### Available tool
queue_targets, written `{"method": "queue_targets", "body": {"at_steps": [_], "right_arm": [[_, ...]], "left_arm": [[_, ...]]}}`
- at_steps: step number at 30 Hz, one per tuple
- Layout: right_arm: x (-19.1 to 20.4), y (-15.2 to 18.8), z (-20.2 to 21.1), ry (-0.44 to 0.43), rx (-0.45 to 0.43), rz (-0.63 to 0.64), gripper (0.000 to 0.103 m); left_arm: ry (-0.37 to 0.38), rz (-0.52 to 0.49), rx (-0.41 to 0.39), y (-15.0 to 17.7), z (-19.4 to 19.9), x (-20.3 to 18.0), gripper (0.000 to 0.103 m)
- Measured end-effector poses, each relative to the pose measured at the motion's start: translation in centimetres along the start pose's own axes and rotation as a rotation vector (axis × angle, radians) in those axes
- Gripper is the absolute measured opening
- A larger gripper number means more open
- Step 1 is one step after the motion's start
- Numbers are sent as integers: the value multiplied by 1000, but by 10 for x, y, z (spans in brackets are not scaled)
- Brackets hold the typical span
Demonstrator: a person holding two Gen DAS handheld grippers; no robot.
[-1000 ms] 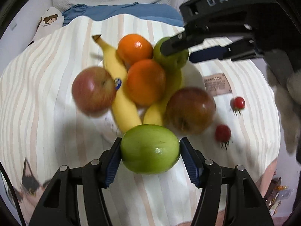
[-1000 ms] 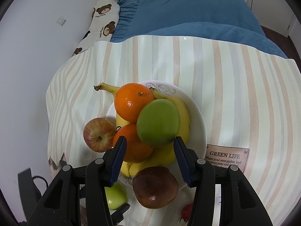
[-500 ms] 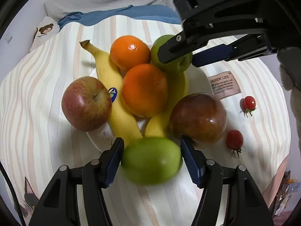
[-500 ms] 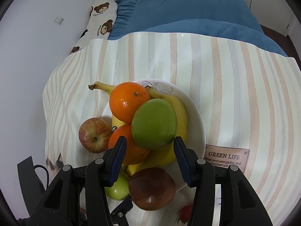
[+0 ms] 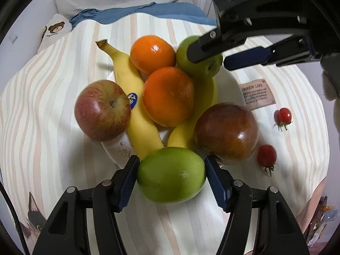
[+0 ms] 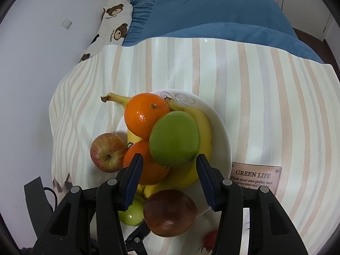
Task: Organize fruits
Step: 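Open the left tool and lift it away from the green apple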
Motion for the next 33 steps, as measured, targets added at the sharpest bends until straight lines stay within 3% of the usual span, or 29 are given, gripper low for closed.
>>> {"method": "queue_targets", "body": {"at_steps": [7,11,14,20,25,33], "right_arm": [[-3,1,15,0,-23,-4,72],[-7,4,36,13,-66,-7,89],[-13,9,55,55,-114,6,96],[-27,53,92,204,-218,59,100],[-27,100,123,226,-288,56,100],[-10,147,195,227,-418,80,100]], "left_arm": [[-17,51,-45,-11,29,13,63],[-30,121,-59,-13,49,31,88],[-57,156,-61,-10,61,45,92],[-153,175,-87,5,93,54,93],[-208,148,-117,14,128,38,93],[-218,142,-175,25,186,8,93]]}}
Point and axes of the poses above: each gripper's, at about its wrist camera, not at the fingertips, and z roughly against the way its jaws point, x to its left, y to its underside, the point moved 10 cm from there along -z, roughly the way its jaws point, and after that the axes turned 9 degrees about -z, right-handed, at the moved point
